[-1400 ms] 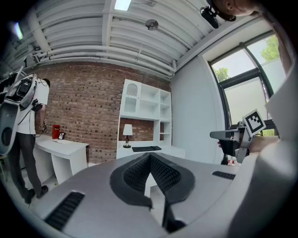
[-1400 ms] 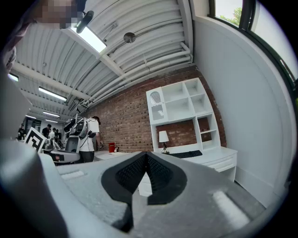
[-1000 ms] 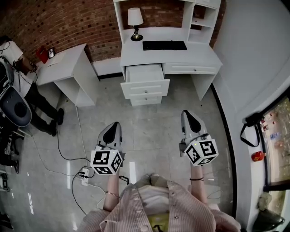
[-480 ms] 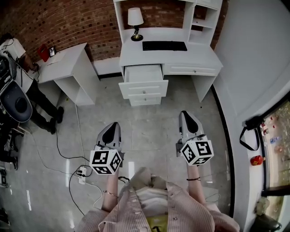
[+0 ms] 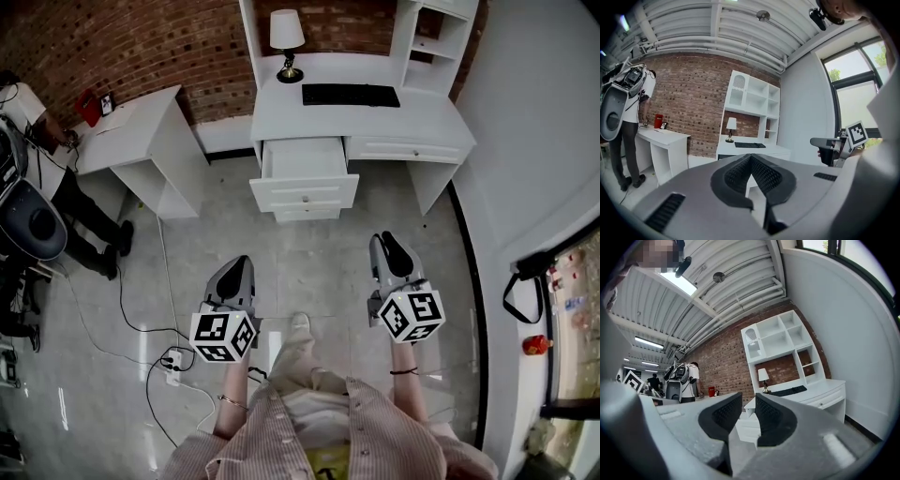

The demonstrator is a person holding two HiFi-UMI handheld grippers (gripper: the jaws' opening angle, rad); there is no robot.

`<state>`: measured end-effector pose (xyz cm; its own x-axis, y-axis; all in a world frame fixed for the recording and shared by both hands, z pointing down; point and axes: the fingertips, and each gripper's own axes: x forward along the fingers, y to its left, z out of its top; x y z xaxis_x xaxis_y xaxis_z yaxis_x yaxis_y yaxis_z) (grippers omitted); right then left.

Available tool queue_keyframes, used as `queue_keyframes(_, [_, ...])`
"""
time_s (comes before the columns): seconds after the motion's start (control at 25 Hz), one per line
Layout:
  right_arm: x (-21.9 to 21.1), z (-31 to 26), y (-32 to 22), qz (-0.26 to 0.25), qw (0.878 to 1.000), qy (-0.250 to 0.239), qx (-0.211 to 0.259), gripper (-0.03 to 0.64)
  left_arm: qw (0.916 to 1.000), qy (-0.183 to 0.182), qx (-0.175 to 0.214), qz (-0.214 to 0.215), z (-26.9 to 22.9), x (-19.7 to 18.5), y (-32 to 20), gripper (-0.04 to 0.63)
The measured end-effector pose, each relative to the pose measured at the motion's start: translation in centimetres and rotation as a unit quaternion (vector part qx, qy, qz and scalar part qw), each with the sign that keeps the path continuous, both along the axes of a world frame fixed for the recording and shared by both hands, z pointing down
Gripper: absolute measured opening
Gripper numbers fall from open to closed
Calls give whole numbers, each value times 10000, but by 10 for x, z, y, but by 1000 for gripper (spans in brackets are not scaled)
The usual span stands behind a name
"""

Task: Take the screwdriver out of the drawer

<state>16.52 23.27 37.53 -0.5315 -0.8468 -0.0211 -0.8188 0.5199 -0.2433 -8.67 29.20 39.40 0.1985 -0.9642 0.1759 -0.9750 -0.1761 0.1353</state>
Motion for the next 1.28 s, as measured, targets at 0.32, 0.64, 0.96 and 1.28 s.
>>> queue_keyframes(0.32, [-26, 12, -79, 151, 9997, 6, -191, 114, 9997, 136, -155, 136, 11, -30, -87, 0])
queue_keyframes(0.64, [-51, 21, -151, 358, 9988, 90, -331, 126, 9988, 192, -281, 345, 20, -60, -169, 0])
queue_keyframes(0.96, [-63, 26, -204, 462, 9981, 122, -377, 126, 9974, 202, -336, 606, 29, -69, -228, 0])
queue_keyframes(1.28, [-77, 47, -255, 242, 9971, 304, -652, 124, 9963, 290, -554, 594, 46, -76, -279, 0])
